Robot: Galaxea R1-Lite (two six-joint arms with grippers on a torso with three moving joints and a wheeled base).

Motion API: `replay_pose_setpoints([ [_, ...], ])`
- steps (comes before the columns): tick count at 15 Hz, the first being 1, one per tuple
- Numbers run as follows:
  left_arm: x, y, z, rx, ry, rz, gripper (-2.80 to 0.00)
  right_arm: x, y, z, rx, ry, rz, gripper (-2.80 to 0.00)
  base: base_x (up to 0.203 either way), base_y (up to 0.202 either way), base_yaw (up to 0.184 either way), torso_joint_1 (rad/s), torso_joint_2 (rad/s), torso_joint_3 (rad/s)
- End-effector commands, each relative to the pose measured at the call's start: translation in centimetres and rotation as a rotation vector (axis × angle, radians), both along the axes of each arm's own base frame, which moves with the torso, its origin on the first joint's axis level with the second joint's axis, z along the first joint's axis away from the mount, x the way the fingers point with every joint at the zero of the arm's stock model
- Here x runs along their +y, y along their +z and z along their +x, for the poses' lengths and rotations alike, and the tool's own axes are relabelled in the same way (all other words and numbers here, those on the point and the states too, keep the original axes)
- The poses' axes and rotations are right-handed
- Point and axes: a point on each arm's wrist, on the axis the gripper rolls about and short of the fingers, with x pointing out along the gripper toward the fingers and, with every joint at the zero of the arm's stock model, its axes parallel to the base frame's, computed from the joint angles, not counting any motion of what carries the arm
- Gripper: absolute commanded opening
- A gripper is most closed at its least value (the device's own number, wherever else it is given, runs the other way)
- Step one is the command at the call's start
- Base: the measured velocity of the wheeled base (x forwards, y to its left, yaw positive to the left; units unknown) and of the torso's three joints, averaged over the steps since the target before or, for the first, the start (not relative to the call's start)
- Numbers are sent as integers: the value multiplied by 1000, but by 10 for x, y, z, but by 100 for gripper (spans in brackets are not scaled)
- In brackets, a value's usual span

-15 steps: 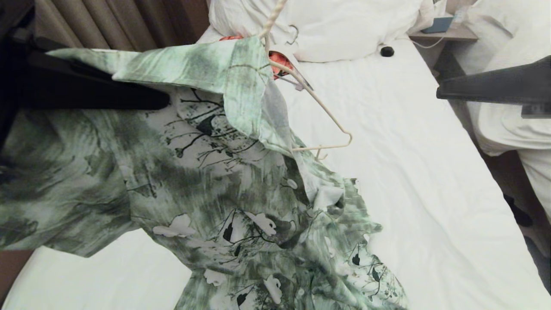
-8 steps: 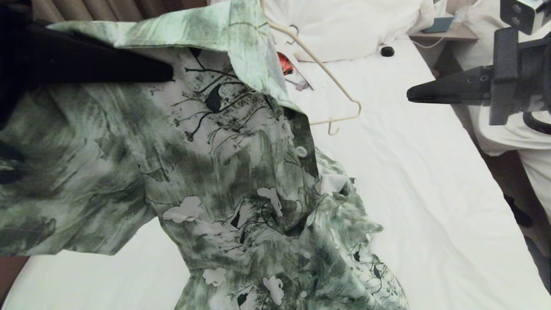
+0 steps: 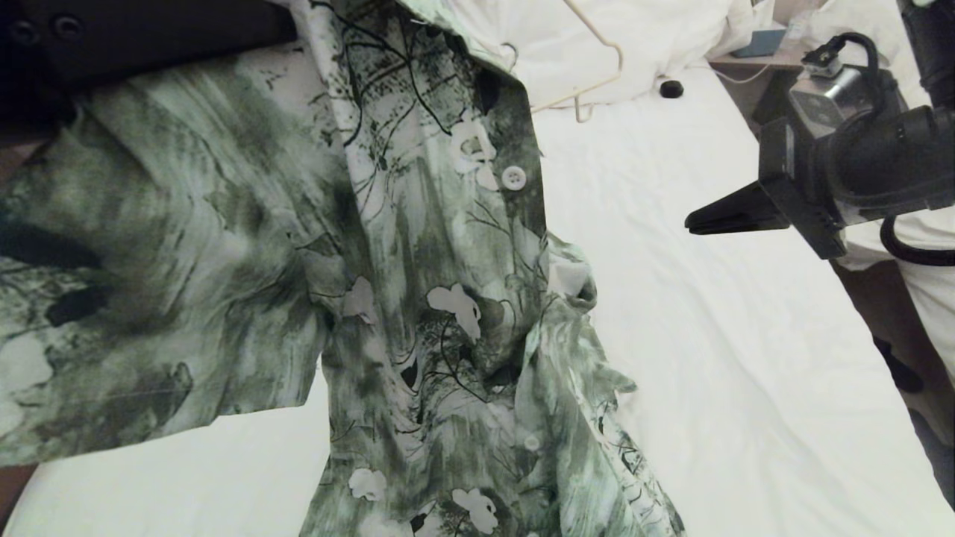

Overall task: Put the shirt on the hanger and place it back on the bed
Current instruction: Hook the other side of the shirt onto the hanger

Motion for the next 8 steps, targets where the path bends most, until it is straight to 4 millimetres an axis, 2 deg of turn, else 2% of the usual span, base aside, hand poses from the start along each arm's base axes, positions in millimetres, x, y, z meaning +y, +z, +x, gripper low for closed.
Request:
replay_pose_setpoints([
  [1, 6, -4, -6, 1, -16, -38, -280, 8, -15, 16, 58, 0, -15, -280, 0, 0, 0, 0, 0, 0],
  [4, 4, -10, -3, -10, -20, -85, -280, 17, -30, 33, 109, -11, -16, -280, 0, 0, 0, 0, 0, 0],
  [8, 10, -5, -9, 11, -34, -166, -280, 36, -51, 57, 178, -30, 40, -280, 0, 0, 0, 0, 0, 0],
])
